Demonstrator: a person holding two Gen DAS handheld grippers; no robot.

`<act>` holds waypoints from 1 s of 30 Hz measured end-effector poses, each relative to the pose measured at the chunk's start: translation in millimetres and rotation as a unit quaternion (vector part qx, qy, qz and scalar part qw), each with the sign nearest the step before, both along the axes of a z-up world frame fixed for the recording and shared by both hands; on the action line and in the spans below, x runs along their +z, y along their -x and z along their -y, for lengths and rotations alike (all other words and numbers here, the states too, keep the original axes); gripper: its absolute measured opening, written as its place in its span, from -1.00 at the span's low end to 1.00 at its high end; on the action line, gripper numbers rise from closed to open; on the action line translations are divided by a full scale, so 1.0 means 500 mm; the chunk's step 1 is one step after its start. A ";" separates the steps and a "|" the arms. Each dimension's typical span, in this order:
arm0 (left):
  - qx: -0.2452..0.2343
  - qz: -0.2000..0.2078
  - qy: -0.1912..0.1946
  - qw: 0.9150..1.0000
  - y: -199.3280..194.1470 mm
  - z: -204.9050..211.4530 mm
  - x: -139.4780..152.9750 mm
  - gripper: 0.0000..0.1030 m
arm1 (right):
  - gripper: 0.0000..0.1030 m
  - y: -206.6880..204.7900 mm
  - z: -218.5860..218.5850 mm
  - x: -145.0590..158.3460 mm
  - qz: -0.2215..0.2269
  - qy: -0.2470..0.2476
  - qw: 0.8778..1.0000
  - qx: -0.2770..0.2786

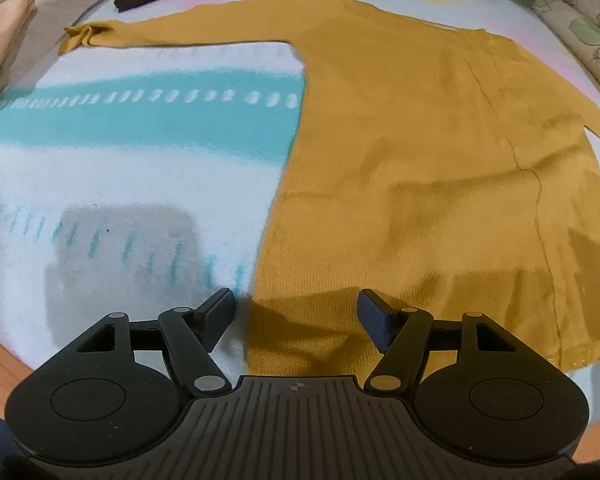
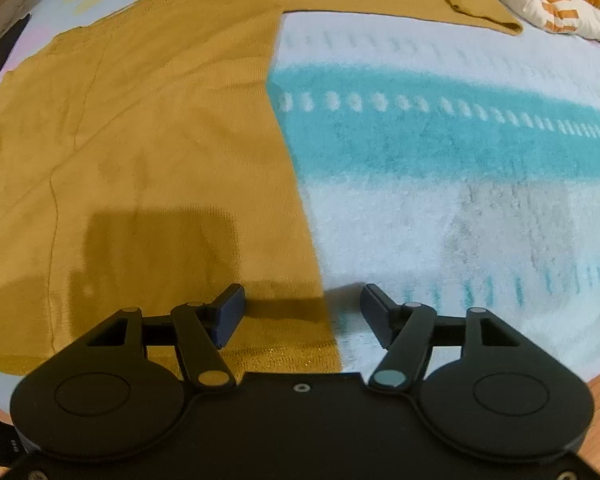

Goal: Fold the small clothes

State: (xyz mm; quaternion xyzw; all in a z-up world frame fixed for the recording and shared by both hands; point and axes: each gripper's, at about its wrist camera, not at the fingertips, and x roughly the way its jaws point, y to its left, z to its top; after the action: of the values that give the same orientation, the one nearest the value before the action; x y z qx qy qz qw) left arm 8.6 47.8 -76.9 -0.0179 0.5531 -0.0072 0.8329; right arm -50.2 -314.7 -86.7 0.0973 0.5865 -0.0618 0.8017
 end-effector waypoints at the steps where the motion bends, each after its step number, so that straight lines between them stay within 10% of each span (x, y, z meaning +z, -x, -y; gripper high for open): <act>1: -0.001 -0.003 0.007 1.000 -0.003 -0.003 -0.001 0.29 | 0.38 0.001 0.002 0.000 0.003 -0.006 1.000 -0.002; 19: 0.003 -0.021 0.019 1.000 0.022 -0.024 -0.012 0.24 | 0.52 0.031 0.050 -0.004 0.031 -0.138 0.990 0.014; 21: 0.004 -0.009 0.020 1.000 0.026 -0.019 -0.006 -0.30 | 0.29 0.029 0.052 -0.003 0.029 -0.139 0.990 0.011; 23: -0.009 0.001 0.031 0.999 0.030 -0.016 0.006 -0.93 | -0.58 0.030 0.048 0.002 0.031 -0.121 0.992 0.021; 30: -0.031 0.027 0.031 0.999 0.037 -0.008 0.080 -0.93 | -0.76 0.058 0.037 0.048 0.067 -0.113 0.990 0.053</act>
State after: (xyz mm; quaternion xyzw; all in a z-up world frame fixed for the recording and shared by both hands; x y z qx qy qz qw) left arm -9.9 51.6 -36.7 -0.0267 0.5303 -0.0507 0.8459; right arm -79.4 -333.2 -62.7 0.1601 0.5389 0.0541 0.8253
